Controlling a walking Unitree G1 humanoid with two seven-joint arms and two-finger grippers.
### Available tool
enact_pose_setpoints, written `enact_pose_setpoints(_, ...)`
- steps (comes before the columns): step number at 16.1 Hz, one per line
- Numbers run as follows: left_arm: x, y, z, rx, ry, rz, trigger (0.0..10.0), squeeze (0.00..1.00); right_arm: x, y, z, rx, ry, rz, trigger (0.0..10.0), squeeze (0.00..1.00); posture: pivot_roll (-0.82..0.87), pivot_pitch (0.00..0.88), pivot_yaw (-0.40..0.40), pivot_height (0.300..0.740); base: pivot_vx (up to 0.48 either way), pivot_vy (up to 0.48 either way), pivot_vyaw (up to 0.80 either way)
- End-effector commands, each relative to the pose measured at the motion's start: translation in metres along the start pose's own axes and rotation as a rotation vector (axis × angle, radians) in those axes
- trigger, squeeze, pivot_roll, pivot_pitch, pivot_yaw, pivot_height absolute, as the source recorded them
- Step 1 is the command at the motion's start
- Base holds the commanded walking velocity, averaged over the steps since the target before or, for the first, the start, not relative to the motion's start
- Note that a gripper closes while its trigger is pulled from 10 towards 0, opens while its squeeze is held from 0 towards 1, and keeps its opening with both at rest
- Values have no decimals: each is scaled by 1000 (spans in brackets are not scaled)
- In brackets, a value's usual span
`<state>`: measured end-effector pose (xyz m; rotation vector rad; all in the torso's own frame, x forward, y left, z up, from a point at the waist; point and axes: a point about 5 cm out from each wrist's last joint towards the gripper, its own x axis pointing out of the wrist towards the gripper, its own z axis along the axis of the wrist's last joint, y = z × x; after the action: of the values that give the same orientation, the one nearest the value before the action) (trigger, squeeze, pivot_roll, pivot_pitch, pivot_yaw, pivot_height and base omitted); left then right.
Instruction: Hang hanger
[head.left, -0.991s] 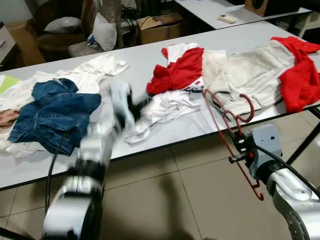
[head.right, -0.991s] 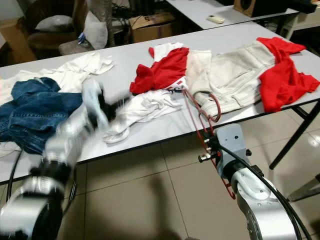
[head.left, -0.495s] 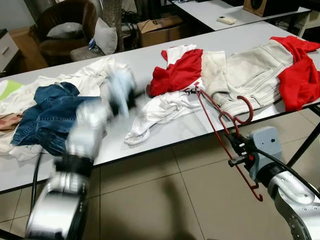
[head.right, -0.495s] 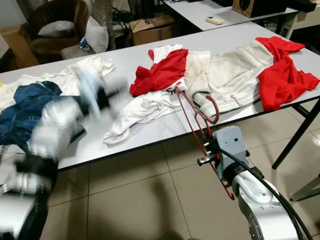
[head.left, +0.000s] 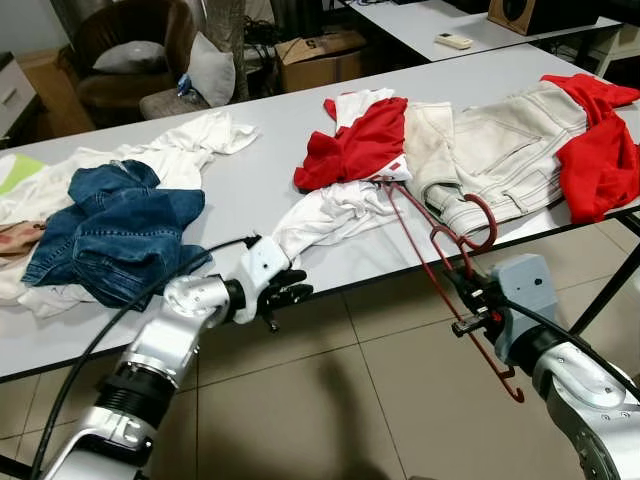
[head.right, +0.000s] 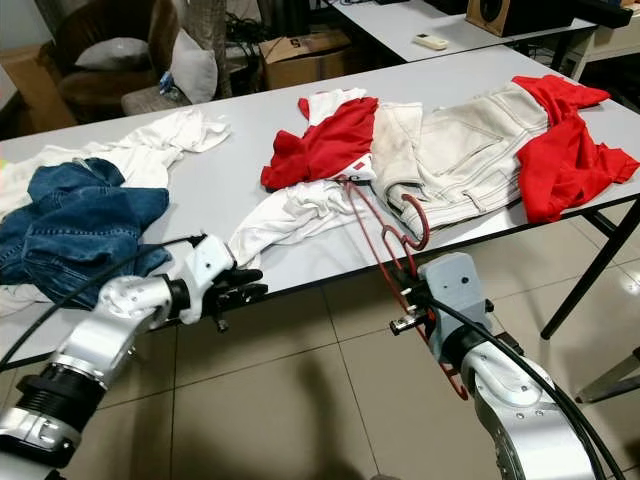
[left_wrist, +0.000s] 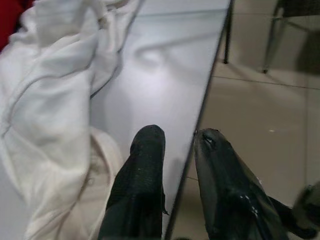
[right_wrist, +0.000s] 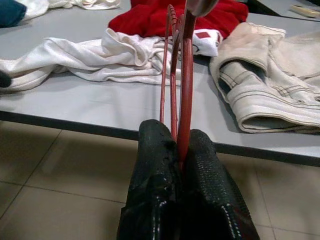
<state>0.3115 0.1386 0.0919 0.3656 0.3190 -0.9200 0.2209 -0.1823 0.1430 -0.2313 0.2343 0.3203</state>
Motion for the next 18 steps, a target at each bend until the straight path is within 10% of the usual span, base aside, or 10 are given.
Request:
enact_pose_setpoints(1,-2,5,-5,25,31,58,10000,1000,2,2,4,-10,-9,18,10000,0,-184,0,100,740,0,0,0)
enact_pose_setpoints(4,-2,12,-12,48,85,145,10000,1000,2,1,5,-16,-9,21,10000,0,-187,0,99,740,0,0,0)
enact_pose_setpoints(6,-2,12,-13,27,75,150,10000,514,1,1,4,-16,-8,22,10000,0,-190,0,102,740,0,0,0)
enact_pose_setpoints(7,-2,11,-14,23,78,151,10000,0,0,1,4,-16,-6,22,10000,0,-191,0,104,740,0,0,0)
enact_pose_setpoints(10,2,13,-23,-12,117,188,9882,0,0,3,4,-14,-7,25,10000,0,-191,0,105,740,0,0,0)
enact_pose_setpoints(11,3,12,-25,-26,122,190,5490,0,1,3,4,-14,-6,26,10000,0,-190,0,105,740,0,0,0)
enact_pose_setpoints(12,5,12,-26,-51,120,192,4196,0,1,3,4,-14,-7,27,10000,0,-190,0,104,740,0,0,0)
enact_pose_setpoints(13,10,10,-29,-150,101,198,0,0,1,3,4,-16,-6,30,10000,0,-190,0,103,740,0,0,0)
enact_pose_setpoints(18,14,7,-32,-136,136,164,0,0,2,3,5,-24,-7,32,10000,0,-191,0,102,740,0,0,0)
